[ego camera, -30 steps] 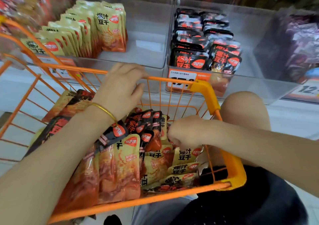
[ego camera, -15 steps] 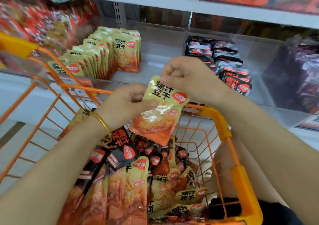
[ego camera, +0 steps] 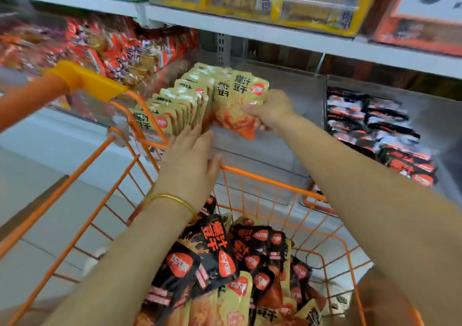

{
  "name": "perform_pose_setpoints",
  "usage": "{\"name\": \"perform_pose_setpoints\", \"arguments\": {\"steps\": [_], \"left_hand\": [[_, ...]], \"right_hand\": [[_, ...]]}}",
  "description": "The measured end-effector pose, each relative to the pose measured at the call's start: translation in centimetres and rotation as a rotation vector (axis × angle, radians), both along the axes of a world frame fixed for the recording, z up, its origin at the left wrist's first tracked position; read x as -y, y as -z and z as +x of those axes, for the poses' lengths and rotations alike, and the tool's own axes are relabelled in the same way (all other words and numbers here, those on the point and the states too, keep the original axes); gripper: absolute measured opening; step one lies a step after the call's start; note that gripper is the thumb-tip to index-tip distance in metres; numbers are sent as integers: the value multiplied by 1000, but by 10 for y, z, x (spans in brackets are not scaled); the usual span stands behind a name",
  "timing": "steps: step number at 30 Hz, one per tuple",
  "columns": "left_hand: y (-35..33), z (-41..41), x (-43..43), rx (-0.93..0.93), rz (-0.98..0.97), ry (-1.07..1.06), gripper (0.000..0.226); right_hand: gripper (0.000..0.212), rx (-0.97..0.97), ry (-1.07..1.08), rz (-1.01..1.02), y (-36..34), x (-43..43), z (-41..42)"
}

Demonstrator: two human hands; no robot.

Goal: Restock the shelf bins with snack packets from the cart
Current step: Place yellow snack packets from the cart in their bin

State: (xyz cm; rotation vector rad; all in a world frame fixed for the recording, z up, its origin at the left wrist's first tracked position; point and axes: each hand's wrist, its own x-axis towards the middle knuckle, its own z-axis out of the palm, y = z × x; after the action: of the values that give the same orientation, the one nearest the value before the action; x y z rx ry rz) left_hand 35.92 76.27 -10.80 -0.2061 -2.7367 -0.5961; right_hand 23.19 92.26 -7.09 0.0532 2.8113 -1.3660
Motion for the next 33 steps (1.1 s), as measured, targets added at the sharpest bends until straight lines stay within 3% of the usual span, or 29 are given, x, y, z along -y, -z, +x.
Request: {"name": "perform_pose_setpoints", "arguments": {"steps": [4,7,9,13,17,23,27,29,33], "left_hand": [[11,-2,0,3,-128,-16,53],[15,-3,0,-42,-143,-29,55],[17,-3,-1,-65,-151,-34,54],[15,-3,-2,-68,-164,-30,52],[15,-3,-3,-59,-167,-30,53],[15,-3,-3,-53,-144,-33,52],[12,-3,-5,-78,-76,-13,39],[10,-2,-7,-117,-65,14,40],[-7,8,-20,-185,-31,94,47]], "right_hand": [[36,26,99,224,40,16,-47],[27,-34,170,243,51,29,-64],[38,-71,205,261,53,36,-70],[58,-70,301,101,57,41,-71],[56,-22,315,-97,57,43,-72],[69,55,318,-255,57,38,-75],[51,27,294,-307,28,33,-43],[34,-15,196,-306,5,29,-7],[22,-164,-54,-398,-34,-8,110]]}}
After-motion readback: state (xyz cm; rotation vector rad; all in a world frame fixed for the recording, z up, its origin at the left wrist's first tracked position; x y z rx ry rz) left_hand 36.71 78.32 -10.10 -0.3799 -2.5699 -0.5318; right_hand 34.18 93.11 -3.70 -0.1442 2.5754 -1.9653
